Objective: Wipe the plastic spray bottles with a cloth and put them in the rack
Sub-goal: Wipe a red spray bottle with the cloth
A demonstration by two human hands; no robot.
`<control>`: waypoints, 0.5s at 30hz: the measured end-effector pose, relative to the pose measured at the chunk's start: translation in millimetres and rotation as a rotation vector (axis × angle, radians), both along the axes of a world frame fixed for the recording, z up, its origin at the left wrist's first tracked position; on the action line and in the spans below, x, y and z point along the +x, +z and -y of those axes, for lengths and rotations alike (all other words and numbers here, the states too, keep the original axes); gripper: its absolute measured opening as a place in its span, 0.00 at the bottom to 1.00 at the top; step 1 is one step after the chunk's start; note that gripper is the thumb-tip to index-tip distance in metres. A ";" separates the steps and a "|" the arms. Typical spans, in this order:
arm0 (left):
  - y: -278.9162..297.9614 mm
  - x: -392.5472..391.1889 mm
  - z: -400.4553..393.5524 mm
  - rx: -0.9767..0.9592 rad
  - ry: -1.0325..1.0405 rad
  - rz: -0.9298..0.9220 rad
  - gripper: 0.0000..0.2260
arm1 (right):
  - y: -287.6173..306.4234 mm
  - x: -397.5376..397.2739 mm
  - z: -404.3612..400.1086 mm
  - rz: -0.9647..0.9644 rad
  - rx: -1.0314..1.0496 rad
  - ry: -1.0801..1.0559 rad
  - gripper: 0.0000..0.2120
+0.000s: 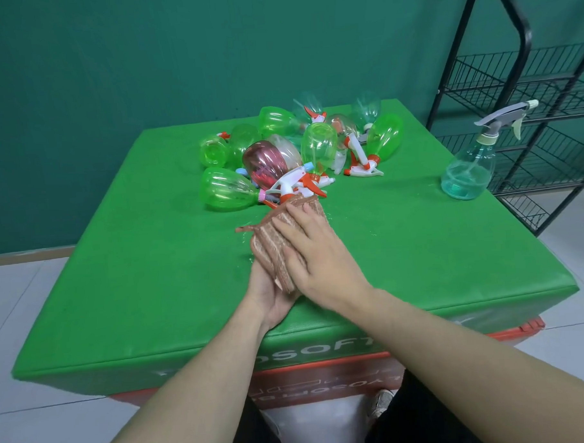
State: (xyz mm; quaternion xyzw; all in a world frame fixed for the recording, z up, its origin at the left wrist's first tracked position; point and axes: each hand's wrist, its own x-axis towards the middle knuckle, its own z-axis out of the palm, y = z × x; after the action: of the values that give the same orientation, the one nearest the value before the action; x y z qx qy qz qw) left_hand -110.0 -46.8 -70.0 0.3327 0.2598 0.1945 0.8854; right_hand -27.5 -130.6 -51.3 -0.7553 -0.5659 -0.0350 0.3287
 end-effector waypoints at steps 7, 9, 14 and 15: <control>-7.8 0.6 -4.1 -0.047 -0.049 0.018 0.28 | 11.0 16.1 -21.7 -0.497 -0.013 -0.089 0.23; -7.4 1.3 -3.8 -0.040 -0.049 0.018 0.25 | 5.9 13.9 -16.6 -0.395 -0.006 -0.078 0.23; -7.4 1.5 -5.4 -0.076 -0.031 0.019 0.25 | -13.8 2.6 -2.9 -0.068 -0.031 -0.012 0.24; -7.2 2.0 -4.7 -0.063 -0.040 0.012 0.23 | -17.3 1.5 0.5 -0.045 -0.035 -0.002 0.24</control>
State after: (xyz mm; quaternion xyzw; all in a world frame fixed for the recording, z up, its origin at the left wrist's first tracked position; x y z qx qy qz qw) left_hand -108.0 -42.1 -77.2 0.3086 0.2537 0.1707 0.9007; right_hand -26.0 -131.1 -68.6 -0.7620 -0.5583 -0.0084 0.3280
